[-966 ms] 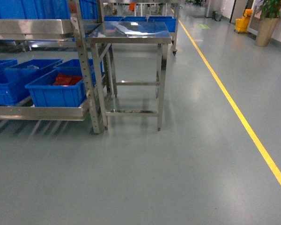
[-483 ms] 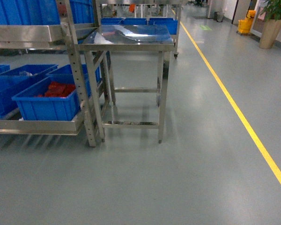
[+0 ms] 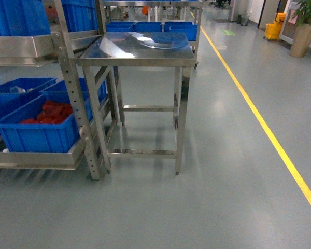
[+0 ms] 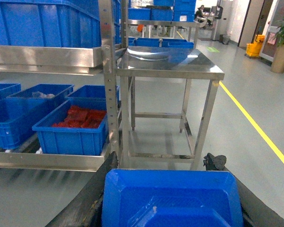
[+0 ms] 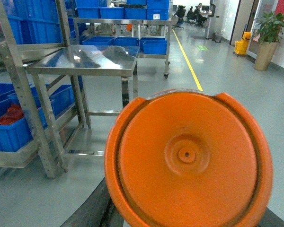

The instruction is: Sort blue parts and orange caps into right shelf containers

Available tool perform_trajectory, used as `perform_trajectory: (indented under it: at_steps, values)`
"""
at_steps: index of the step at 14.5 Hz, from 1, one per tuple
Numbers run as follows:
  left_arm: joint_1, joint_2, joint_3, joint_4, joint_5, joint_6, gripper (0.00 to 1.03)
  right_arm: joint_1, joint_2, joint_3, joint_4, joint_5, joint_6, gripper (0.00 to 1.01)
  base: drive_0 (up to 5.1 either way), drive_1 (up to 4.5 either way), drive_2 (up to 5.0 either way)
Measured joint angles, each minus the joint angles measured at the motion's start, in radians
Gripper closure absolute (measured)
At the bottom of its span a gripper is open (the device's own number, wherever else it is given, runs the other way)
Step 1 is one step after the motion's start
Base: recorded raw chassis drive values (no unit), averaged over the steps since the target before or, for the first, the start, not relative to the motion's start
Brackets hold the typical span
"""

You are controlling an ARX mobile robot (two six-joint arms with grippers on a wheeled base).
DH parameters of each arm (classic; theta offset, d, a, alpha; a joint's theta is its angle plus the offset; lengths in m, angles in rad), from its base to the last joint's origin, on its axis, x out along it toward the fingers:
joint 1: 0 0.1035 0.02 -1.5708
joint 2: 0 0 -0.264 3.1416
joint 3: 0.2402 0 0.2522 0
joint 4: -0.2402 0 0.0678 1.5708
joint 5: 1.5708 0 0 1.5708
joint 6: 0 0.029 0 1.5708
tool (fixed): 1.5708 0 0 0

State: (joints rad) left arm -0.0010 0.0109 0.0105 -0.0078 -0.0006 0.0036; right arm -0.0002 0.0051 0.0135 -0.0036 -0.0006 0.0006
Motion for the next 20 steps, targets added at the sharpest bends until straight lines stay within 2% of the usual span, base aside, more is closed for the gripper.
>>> perform_trajectory:
  at_steps: [20]
  values:
    - [0.0,0.0,0.0,0.006,0.0,0.0,0.6,0.0,0.0,0.0,0.0,0.0,0.0,0.6,0.0,4.33,-4.3]
